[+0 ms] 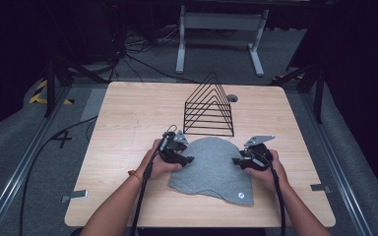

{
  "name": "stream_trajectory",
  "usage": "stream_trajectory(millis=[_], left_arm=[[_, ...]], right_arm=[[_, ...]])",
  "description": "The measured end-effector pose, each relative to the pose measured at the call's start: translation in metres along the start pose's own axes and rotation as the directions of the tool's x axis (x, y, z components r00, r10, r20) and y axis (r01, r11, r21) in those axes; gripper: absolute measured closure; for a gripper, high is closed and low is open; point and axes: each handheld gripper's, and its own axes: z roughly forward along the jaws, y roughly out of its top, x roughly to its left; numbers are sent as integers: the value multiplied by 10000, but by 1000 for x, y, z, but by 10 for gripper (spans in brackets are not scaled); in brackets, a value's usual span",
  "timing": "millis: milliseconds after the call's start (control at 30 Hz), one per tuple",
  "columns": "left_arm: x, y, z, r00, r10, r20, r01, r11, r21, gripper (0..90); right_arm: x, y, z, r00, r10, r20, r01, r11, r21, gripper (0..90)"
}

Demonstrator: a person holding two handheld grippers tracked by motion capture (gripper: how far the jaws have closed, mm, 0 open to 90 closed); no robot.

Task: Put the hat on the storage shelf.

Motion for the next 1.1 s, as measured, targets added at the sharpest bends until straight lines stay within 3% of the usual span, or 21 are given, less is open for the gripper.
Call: stream_trajectory(millis=[133,200,367,533,767,933,1100], left_arm=[[-3,-2,-3,9996,18,268,-19,10000,20,621],[-2,-4,-3,9982,-327,511,334,9993,-142,713],[1,-6,-4,9959,-516,743,533,9983,-214,824],[-4,-1,-10,9988,-94,476,102,9998,-161,843],[-15,14,-27,9982,577,189,-567,9970,-521,850],[-19,25,-47,9962,865,63,-853,9907,-1060,852],[-21,36,-71,9941,1065,-183,-1081,9791,-1722,853]], right_arm=[[3,0,0,9998,61,-185,-63,10000,-73,701],[4,0,1,9993,116,-354,-122,9998,-149,782],[3,-3,1,9978,226,-619,-251,9989,-403,838],[4,-4,-3,9981,-40,-613,5,9984,-573,846],[10,6,-27,9978,-522,-401,463,9895,-1371,849],[13,13,-46,9963,-800,-309,728,9792,-1895,850],[11,21,-64,9957,-902,-192,833,9687,-2337,851]])
